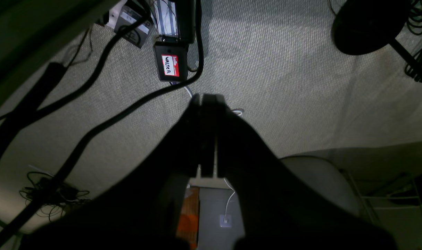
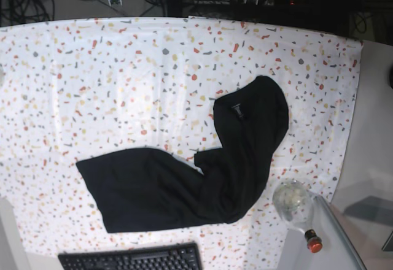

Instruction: Layout the t-shirt on the table in an organized manner, then fold the t-shirt properly

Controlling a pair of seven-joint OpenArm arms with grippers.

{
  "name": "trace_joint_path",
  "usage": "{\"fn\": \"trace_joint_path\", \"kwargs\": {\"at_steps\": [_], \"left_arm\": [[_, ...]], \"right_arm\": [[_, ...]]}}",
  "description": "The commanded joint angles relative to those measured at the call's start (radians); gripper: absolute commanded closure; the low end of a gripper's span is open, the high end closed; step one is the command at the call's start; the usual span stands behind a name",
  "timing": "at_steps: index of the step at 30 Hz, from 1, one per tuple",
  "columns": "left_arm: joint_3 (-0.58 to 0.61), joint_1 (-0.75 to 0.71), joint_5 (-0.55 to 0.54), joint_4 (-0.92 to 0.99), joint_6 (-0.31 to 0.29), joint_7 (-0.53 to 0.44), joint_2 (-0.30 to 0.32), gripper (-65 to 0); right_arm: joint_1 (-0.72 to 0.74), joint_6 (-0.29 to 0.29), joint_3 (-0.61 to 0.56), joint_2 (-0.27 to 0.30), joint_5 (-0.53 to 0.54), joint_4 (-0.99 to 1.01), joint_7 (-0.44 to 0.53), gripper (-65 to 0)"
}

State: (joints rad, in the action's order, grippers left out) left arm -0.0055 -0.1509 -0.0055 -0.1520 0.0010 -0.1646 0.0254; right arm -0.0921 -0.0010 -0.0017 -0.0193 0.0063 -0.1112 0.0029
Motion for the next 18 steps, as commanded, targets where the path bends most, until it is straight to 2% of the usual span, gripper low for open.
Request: {"fn": "trace_joint_path", "kwargs": {"at_steps": [1,8,9,10,11,14,16,18], "left_arm": [[0.0,-0.003,-0.001,-0.001,0.004,-0.005,0.003,-65.0],[0.006,-0.003,-0.001,-0.001,0.004,-0.005,0.003,-65.0],[0.008,-0.003,-0.001,-0.001,0.004,-0.005,0.003,-62.4],[0.008,-0.005,-0.001,-0.001,0.004,-0.005,0.003,-55.0],[0.002,-0.005,-0.001,-0.001,0.004,-0.005,0.003,-43.9],[-0.001,-0.005,-0.001,0.001,0.004,-0.005,0.003,0.0],[-0.003,-0.005,-0.001,0.001,0.004,-0.005,0.003,0.0],[-0.003,-0.005,-0.001,0.002,0.004,-0.005,0.003,0.0]], "right_arm": [[-0.004,-0.006,-0.001,0.0,-0.001,0.0,-0.002,-0.2],[-0.005,-0.006,0.001,0.002,-0.001,0.0,-0.002,-0.2],[-0.005,-0.006,0.001,0.002,-0.001,0.0,-0.002,-0.2],[-0.005,-0.006,0.001,0.002,-0.001,0.0,-0.002,-0.2],[-0.005,-0.006,0.001,0.003,-0.001,0.0,-0.002,-0.2],[-0.005,-0.006,0.002,0.003,-0.001,0.0,-0.002,-0.2],[-0.005,-0.006,0.004,0.003,0.001,0.0,-0.002,-0.9],[-0.005,-0.006,0.006,0.003,0.002,0.0,-0.005,-9.0]]}}
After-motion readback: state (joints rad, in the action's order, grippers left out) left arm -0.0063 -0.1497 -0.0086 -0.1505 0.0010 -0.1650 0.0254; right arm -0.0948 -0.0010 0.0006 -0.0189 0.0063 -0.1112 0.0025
